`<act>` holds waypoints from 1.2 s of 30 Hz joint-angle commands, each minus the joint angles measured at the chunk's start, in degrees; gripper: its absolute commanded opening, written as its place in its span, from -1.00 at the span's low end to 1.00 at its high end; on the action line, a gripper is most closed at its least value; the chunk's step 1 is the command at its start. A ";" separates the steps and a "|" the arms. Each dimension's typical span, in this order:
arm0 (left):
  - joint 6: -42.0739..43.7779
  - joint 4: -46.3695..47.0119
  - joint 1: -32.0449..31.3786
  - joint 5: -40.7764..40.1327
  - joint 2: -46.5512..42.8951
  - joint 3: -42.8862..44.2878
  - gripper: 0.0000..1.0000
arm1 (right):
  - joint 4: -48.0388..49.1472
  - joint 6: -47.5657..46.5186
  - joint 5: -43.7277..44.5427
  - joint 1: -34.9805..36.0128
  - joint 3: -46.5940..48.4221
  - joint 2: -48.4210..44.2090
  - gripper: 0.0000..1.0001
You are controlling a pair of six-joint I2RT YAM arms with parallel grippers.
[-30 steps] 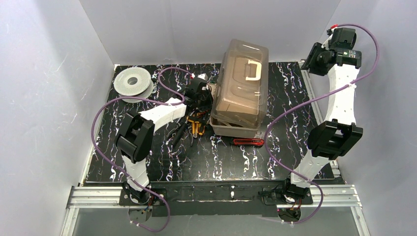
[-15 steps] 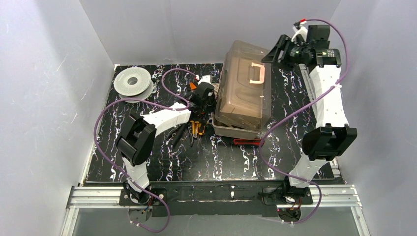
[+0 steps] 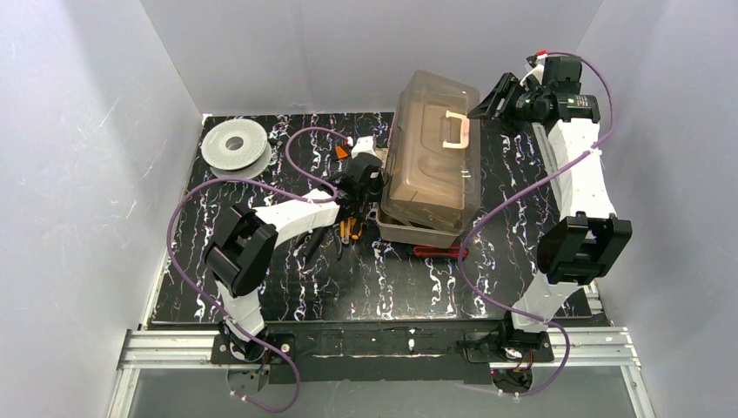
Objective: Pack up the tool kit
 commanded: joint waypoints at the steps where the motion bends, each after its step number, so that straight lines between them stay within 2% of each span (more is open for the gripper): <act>1: -0.29 4.96 -0.21 0.38 -1.48 1.66 -1.00 | 1.41 -0.56 0.39 -0.76 0.28 0.66 0.32; 11: -0.11 4.90 -0.24 1.49 -0.80 2.94 -1.00 | 4.71 2.02 -7.83 -0.76 -1.43 3.71 0.28; 14: -0.64 5.30 -0.18 2.96 0.09 3.77 -1.00 | 5.91 2.89 -10.20 -0.20 -1.52 4.46 0.18; 18: -1.80 5.61 -0.17 4.79 2.08 6.02 -1.00 | 5.88 3.07 -11.58 0.97 -0.92 5.40 0.17; 21: -2.38 5.57 -0.18 6.16 3.49 8.34 -1.00 | 6.82 3.28 -12.93 0.80 -0.79 5.37 0.02; 23: -2.61 5.10 -0.21 6.62 4.26 10.22 -1.00 | 7.09 3.48 -12.85 0.22 -0.72 4.93 -0.30; 25: -3.09 5.00 -0.23 6.98 5.03 11.85 -1.00 | 7.35 3.69 -12.35 -0.79 -0.53 4.48 -0.70; 28: -4.37 4.81 -0.23 8.35 6.91 14.43 -1.00 | 6.20 3.20 -11.16 -2.46 1.28 4.63 -0.97; 36: -7.29 4.60 -0.97 10.69 11.82 21.26 -1.00 | 0.63 0.42 -9.16 -6.55 9.72 7.45 -0.97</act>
